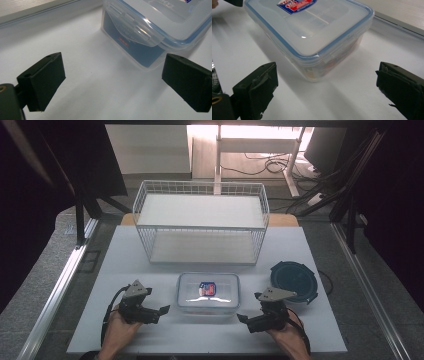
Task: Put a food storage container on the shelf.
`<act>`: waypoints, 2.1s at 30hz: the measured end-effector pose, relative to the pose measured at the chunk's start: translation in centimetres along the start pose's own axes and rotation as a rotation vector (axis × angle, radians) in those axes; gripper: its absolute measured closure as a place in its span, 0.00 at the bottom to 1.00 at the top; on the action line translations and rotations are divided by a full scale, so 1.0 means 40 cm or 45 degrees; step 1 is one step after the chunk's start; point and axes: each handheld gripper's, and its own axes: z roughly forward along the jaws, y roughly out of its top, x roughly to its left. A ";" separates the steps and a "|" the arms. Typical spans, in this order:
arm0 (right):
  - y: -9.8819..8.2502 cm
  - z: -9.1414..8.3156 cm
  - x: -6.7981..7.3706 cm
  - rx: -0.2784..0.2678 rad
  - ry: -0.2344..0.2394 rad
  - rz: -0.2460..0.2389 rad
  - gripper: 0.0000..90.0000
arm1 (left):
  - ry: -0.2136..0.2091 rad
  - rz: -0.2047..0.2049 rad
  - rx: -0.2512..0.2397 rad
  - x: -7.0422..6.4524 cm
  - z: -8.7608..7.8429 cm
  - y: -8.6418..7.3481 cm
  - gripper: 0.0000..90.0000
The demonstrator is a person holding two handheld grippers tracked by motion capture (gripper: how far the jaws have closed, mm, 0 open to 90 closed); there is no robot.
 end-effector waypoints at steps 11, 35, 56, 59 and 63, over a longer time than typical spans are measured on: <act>0.048 0.008 0.009 -0.023 0.011 0.091 0.01 | -0.097 -0.029 -0.015 -0.014 0.011 0.071 0.04; 0.092 0.143 -0.070 0.217 0.302 0.398 0.06 | -0.439 -0.190 0.224 0.005 0.147 0.141 0.05; 0.074 0.028 -0.055 0.052 0.240 0.441 0.58 | -0.480 -0.312 0.050 0.011 0.058 0.104 0.55; 0.072 0.031 -0.059 0.040 0.245 0.453 0.58 | -0.472 -0.328 0.035 0.014 0.057 0.106 0.55; 0.084 0.027 -0.057 0.011 0.239 0.431 0.58 | -0.465 -0.316 -0.010 0.017 0.039 0.122 0.56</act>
